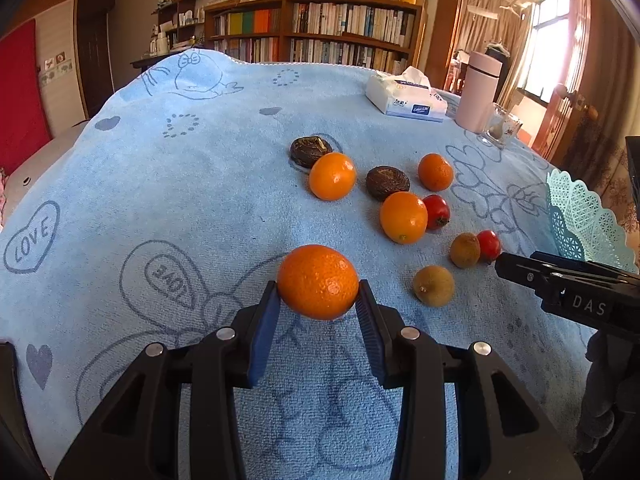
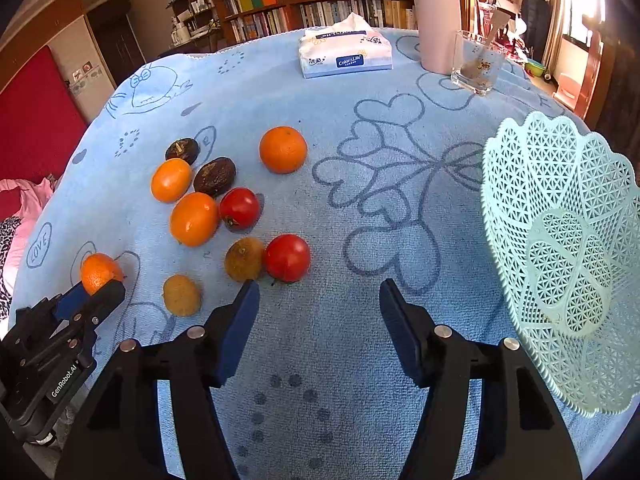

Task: Organize fruits
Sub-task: 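Grasp the large orange with the left tool while the right tool grasps a red tomato, then drop the tomato into the green basket with the right tool while the left tool releases the orange there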

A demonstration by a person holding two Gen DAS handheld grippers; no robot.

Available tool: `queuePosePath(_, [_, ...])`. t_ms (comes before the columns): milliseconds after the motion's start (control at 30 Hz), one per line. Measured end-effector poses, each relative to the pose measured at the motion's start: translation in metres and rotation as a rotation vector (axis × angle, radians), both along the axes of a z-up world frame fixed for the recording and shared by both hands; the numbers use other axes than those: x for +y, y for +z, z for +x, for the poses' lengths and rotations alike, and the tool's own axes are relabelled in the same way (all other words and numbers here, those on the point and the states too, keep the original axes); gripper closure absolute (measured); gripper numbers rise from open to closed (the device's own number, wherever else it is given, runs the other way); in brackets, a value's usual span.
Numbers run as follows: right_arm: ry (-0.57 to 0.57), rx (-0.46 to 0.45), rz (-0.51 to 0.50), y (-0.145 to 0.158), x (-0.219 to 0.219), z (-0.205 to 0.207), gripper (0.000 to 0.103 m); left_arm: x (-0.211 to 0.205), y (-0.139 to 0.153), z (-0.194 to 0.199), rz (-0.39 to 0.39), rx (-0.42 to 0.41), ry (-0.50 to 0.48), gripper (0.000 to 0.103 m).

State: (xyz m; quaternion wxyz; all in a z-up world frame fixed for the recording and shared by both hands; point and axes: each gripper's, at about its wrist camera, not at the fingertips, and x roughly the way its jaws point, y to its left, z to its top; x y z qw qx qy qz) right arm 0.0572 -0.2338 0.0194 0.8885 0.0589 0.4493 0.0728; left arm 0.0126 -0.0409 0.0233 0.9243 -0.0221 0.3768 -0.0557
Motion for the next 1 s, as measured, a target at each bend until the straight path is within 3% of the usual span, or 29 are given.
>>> queuePosePath(500, [0.038,-0.006,-0.022,-0.009,0.015,0.023,0.066,0.004,-0.007,0.006,-0.015,0.045,0.007,0.064])
queuePosePath(567, [0.048,-0.011,-0.002,-0.009,0.014,0.022,0.076,0.004,-0.008,0.007,-0.018,0.050,0.008,0.064])
queuePosePath(833, [0.033,-0.081,0.056,0.016,0.001,-0.001,0.076,0.008,-0.006,0.010,-0.035,0.061,0.015,0.064])
queuePosePath(1000, [-0.050,-0.160,0.052,0.041,-0.030,-0.025,0.076,0.004,0.001,0.007,-0.012,0.052,0.018,0.064])
